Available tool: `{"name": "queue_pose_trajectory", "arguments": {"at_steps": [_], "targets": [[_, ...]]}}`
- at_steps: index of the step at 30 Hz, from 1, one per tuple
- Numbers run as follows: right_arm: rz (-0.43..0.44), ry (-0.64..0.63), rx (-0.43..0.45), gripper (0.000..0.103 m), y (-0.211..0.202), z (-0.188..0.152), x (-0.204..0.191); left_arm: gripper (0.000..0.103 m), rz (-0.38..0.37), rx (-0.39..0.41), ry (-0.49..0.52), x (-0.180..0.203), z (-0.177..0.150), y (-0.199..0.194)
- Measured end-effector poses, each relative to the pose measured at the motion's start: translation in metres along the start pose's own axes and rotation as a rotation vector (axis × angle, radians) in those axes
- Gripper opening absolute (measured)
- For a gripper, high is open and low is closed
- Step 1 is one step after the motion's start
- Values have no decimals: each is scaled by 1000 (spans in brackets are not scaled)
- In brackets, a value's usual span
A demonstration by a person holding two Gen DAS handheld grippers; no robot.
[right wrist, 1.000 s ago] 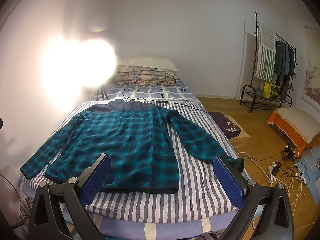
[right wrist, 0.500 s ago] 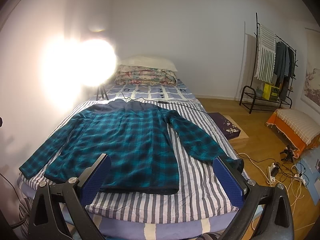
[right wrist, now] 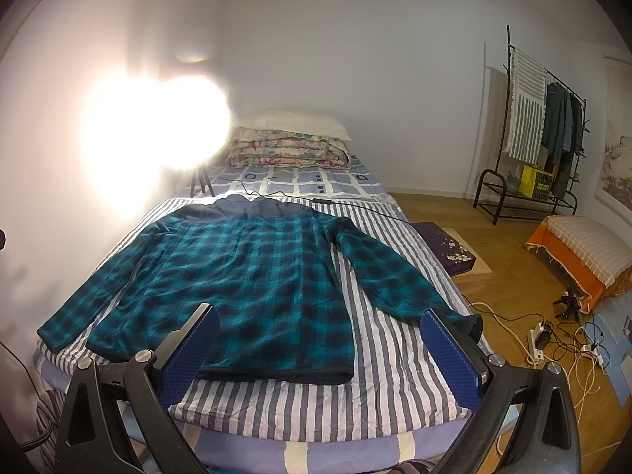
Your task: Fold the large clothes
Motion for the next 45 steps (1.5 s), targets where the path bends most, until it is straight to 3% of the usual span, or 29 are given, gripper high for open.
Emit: {"name": "queue_pose_trajectory", "arguments": {"at_steps": [32, 45], "targets": [[3, -23, -11, 103, 4, -6, -8, 97, 19, -13, -10, -15, -17, 10], [60, -85, 24, 100, 17, -4, -49, 96, 78, -35, -20, -43, -40, 8]]}}
Point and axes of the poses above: each gripper's, at about its wrist camera, not at the fingertips, and y roughly the way its jaws point, x to its right, z to its top, the point moved 9 cm from there along y, roughly the way its jaws point, and after that the axes turned 14 degrees about y, right-handed, at the moved point
